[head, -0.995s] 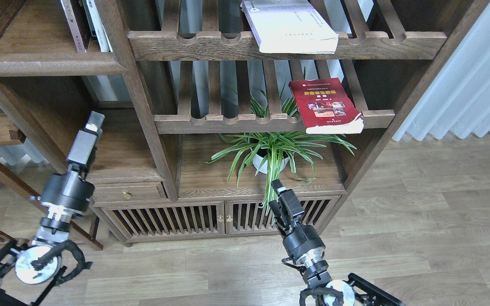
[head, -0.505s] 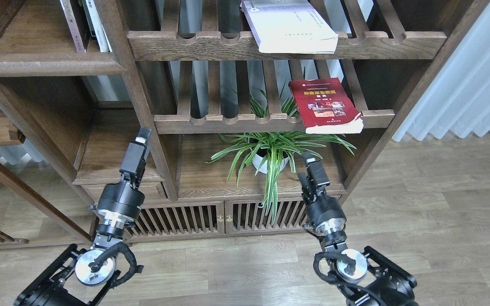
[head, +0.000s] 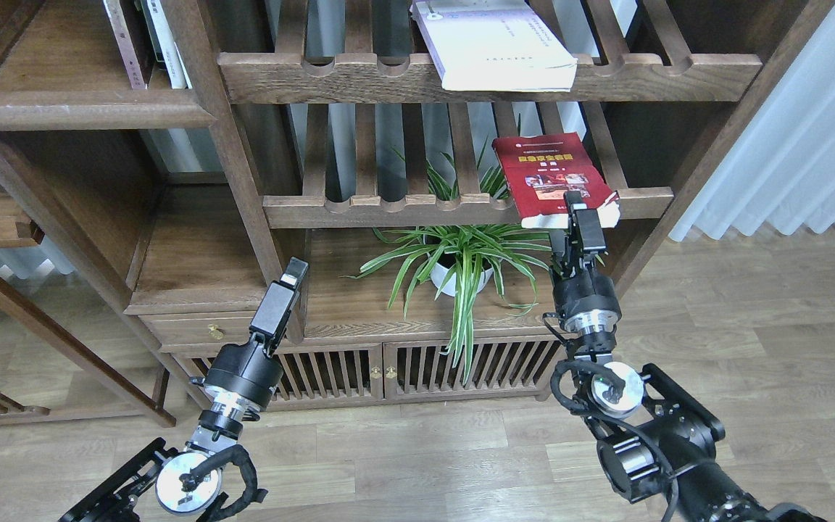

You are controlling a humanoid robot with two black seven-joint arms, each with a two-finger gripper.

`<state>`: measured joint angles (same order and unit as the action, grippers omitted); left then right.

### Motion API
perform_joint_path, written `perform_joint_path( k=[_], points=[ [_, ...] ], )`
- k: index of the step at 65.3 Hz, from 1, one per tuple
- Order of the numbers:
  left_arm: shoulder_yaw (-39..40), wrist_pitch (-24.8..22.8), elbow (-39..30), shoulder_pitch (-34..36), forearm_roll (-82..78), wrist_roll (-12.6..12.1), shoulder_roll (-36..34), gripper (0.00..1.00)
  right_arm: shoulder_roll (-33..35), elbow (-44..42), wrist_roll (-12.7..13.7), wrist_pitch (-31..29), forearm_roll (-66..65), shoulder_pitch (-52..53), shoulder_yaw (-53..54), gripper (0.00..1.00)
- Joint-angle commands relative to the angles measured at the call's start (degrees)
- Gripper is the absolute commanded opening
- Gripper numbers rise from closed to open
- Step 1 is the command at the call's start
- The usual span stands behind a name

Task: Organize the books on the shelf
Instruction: 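Reach the right gripper to the red book and tip it outward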

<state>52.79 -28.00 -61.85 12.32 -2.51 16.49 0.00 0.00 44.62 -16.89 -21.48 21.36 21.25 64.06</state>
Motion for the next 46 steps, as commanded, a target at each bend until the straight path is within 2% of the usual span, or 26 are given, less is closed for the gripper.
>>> perform_joint_path(
  k=[1, 22, 31, 46],
  points=[
    [-0.6, 0.0, -0.2, 0.4, 0.0, 0.0, 0.0, 1.0, 0.0, -0.3, 0.2, 5.1, 0.0, 1.3, 0.0, 0.98],
    [-0.6, 0.0, -1.1, 0.8, -0.2, -0.7, 0.0, 1.0, 0.0, -4.4, 0.3, 10.6, 0.5, 5.3, 0.0, 0.97],
    [-0.6, 0.0, -1.3, 0.8, -0.4, -0.8, 0.0, 1.0, 0.0, -5.8, 0.3, 11.5, 1.6, 6.3, 0.1, 0.92],
    [-0.6, 0.0, -1.3, 1.0, -0.5, -0.8, 0.0, 1.0, 0.0, -6.2, 0.3, 13.3, 2.8, 7.6, 0.2, 0.91]
  ],
)
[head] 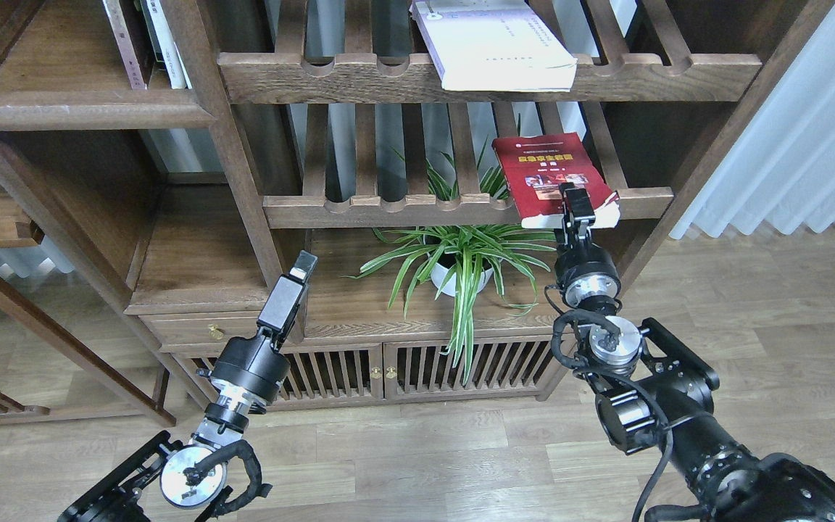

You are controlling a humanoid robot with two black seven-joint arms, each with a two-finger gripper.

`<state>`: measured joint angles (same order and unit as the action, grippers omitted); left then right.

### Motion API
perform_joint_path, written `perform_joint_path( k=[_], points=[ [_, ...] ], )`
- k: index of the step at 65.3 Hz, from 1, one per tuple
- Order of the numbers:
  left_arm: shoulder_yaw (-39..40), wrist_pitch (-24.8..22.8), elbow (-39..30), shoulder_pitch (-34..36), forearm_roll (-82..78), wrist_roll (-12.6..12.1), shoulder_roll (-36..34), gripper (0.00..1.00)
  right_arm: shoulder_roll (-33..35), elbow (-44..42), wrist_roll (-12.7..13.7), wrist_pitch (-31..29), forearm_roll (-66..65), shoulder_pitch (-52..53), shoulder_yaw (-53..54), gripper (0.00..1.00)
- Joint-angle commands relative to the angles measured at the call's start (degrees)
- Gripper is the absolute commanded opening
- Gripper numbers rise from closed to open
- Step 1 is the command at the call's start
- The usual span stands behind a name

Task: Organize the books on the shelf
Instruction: 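Reach the right gripper to the red book and tip it outward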

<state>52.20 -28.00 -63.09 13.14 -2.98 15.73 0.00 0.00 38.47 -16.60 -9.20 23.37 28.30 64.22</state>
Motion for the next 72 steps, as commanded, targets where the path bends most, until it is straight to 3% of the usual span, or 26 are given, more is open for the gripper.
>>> perform_joint_path(
  k=[1, 22, 43, 64, 72],
  points=[
    [0.0, 0.0, 0.0, 0.2, 0.0, 0.0, 0.0, 1.0, 0.0, -0.1, 0.0, 1.1, 1.1, 0.6, 0.0, 0.91],
    [0.0, 0.0, 0.0, 0.1, 0.0, 0.0, 0.0, 1.0, 0.0, -0.1, 1.0, 4.1, 3.1, 1.1, 0.0, 0.9],
    [0.0, 0.0, -0.1, 0.4, 0.0, 0.0, 0.0, 1.0, 0.0, -0.6, 1.0, 4.0, 3.5, 1.8, 0.8, 0.7],
    [0.0, 0.0, -0.1, 0.6, 0.1, 0.0, 0.0, 1.0, 0.0, -2.6, 2.2, 4.1, 3.8, 2.8, 1.3, 0.61],
    [0.0, 0.0, 0.0, 0.5, 0.0, 0.0, 0.0, 1.0, 0.0, -2.9, 2.2, 3.6, 3.9, 2.9, 2.1, 0.49]
  ],
)
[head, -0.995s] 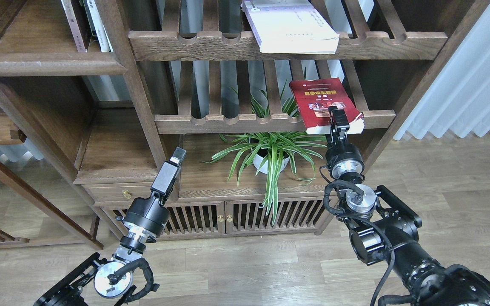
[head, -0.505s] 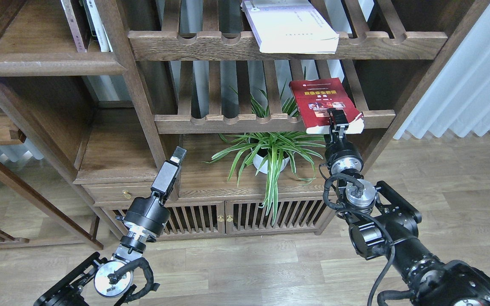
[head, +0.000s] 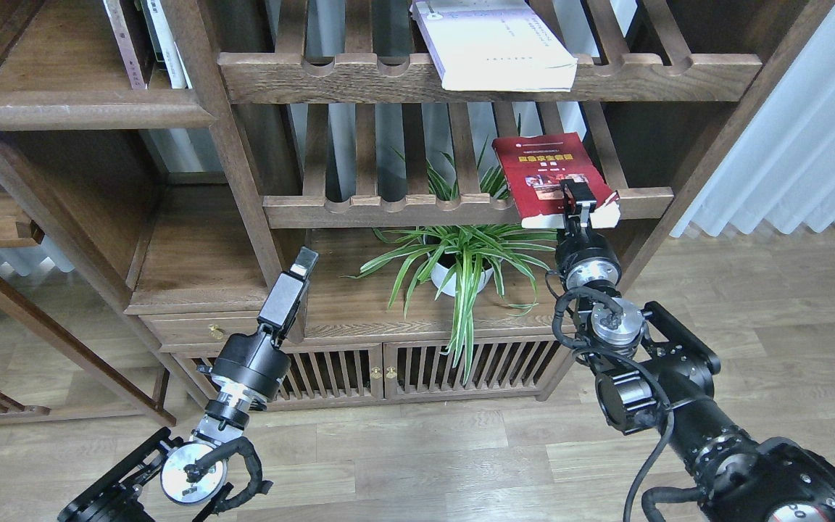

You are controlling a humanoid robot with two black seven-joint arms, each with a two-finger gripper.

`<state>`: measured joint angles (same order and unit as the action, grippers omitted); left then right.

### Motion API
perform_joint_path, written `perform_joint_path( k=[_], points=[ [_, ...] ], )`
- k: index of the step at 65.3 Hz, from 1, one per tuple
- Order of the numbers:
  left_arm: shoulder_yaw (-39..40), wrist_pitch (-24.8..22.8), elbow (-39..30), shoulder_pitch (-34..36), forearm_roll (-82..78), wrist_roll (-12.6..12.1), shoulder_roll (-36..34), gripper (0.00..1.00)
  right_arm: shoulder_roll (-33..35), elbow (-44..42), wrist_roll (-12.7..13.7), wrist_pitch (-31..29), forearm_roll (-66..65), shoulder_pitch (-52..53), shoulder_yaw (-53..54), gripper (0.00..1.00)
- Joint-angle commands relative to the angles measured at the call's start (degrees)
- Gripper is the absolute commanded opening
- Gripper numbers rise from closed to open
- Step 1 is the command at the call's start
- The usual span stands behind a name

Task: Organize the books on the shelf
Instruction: 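Reach the right gripper to the red book and tip it outward, then pull the red book down off the shelf with both grippers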

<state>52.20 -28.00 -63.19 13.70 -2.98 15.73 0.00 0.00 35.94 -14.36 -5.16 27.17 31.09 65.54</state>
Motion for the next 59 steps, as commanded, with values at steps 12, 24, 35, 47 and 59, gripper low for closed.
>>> perform_joint_path(
  k=[12, 24, 35, 47, 59],
  points=[
    [0.0, 0.0, 0.0, 0.0, 0.0, 0.0, 0.0, 1.0, 0.0, -0.2, -0.3, -2.3, 0.5, 0.0, 2.1, 0.08],
    [-0.9, 0.0, 0.0, -0.1, 0.1, 0.0, 0.0, 1.0, 0.0, 0.4, 0.2, -5.2, 0.5, -0.1, 2.8, 0.02],
    [-1.2, 0.0, 0.3, 0.0, 0.6, 0.1, 0.0, 1.0, 0.0, 3.8, 2.8, -11.2, 1.2, -1.3, 2.8, 0.03],
    [-0.4, 0.0, 0.3, 2.1, 0.7, -1.4, 0.0, 1.0, 0.0, 12.7, 7.6, -13.9, 3.2, -6.4, 2.8, 0.03],
    [2.1, 0.0, 0.6, 2.8, 1.0, -12.2, 0.0, 1.0, 0.4, 21.4, 12.4, -15.5, 3.4, -13.3, 2.8, 0.03]
  ],
)
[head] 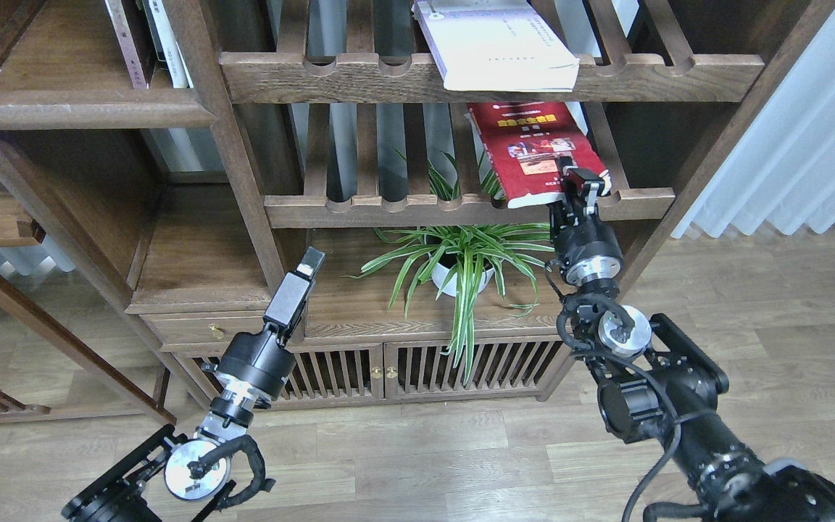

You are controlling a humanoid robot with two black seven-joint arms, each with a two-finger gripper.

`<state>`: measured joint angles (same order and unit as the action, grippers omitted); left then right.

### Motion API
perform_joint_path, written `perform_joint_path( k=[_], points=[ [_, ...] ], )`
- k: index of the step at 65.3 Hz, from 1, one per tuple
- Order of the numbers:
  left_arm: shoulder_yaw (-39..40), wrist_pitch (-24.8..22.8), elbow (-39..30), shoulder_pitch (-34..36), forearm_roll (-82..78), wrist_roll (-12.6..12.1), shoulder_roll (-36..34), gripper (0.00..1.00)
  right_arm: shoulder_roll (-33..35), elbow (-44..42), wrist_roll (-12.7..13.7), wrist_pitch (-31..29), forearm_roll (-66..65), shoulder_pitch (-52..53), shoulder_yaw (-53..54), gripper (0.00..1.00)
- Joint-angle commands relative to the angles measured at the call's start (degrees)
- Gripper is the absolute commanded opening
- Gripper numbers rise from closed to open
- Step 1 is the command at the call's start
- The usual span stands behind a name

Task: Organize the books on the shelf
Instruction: 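Pull the red book down off the shelf with both grippers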

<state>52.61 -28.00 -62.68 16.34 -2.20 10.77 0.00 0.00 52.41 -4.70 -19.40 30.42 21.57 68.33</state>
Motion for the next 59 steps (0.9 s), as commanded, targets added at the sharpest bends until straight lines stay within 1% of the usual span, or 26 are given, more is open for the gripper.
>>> perform_joint_path(
  k=[1, 2, 3, 5, 6, 7, 8, 9, 11, 12, 16, 19, 22, 35, 47, 59],
  points=[
    [1.8, 0.0, 0.1, 0.2, 0.3, -8.0, 0.0, 1.0, 0.5, 5.2, 3.0, -1.4, 0.2, -4.3, -0.1, 0.03],
    [2.3, 0.0, 0.0, 0.2, 0.6, -10.3, 0.0, 1.0, 0.8, 6.1, 4.1, -2.1, 0.2, -5.2, -0.4, 0.03],
    [2.7, 0.0, 0.0, 0.2, 1.1, -12.1, 0.0, 1.0, 1.0, 6.6, 4.7, -2.6, 0.2, -5.8, -0.6, 0.03],
    [3.1, 0.0, 0.0, 0.3, 1.5, -13.9, 0.0, 1.0, 1.1, 7.1, 5.7, -3.3, 0.2, -6.6, -0.8, 0.03],
    [3.4, 0.0, 0.0, 0.3, 1.9, -15.3, 0.0, 1.0, 1.2, 7.4, 6.4, -3.6, 0.2, -7.1, -0.8, 0.03],
    [4.8, 0.0, 0.1, 0.4, 4.7, -21.6, 0.0, 1.0, 1.1, 8.7, 9.2, -6.0, 0.2, -8.8, -0.9, 0.03],
    [5.0, 0.0, 0.1, 0.4, 5.4, -22.7, 0.0, 1.0, 1.0, 8.9, 9.5, -6.4, 0.2, -9.1, -0.9, 0.03],
    [5.2, 0.0, 0.1, 0.4, 6.4, -24.5, 0.0, 1.0, 1.0, 9.2, 10.1, -7.1, 0.2, -9.6, -1.0, 0.03],
    [5.6, 0.0, 0.1, 0.5, 7.5, -26.3, 0.0, 1.0, 1.0, 9.4, 10.7, -7.8, 0.2, -10.1, -1.2, 0.03],
    [5.7, 0.0, -0.1, 0.6, 8.5, -27.6, 0.0, 1.0, 1.0, 9.6, 10.9, -8.4, 0.2, -10.5, -1.4, 0.03],
    [6.7, 0.0, -0.5, 0.9, 11.2, -30.4, 0.0, 1.0, 1.3, 10.3, 11.6, -8.6, 0.1, -11.5, -2.6, 0.03],
    [7.3, 0.0, -0.7, 1.0, 12.3, -31.1, 0.0, 1.0, 1.5, 10.3, 11.7, -8.6, 0.1, -11.8, -3.5, 0.03],
    [8.5, 0.0, -0.9, 1.1, 13.1, -31.2, 0.0, 1.0, 1.8, 10.4, 11.9, -8.6, 0.0, -12.3, -4.5, 0.03],
    [9.4, 0.0, -1.5, 1.0, 13.6, -31.2, 0.0, 1.0, 2.5, 10.4, 12.0, -8.6, -0.3, -13.6, -10.4, 0.03],
    [9.1, 0.0, -1.0, 1.0, 13.6, -31.2, 0.0, 1.0, 2.1, 10.4, 11.9, -8.6, -0.5, -13.8, -11.5, 0.03],
    [8.8, 0.0, -0.5, 0.8, 13.6, -31.1, 0.0, 1.0, 1.8, 10.4, 11.8, -8.6, -4.6, -15.0, -15.3, 0.03]
  ],
)
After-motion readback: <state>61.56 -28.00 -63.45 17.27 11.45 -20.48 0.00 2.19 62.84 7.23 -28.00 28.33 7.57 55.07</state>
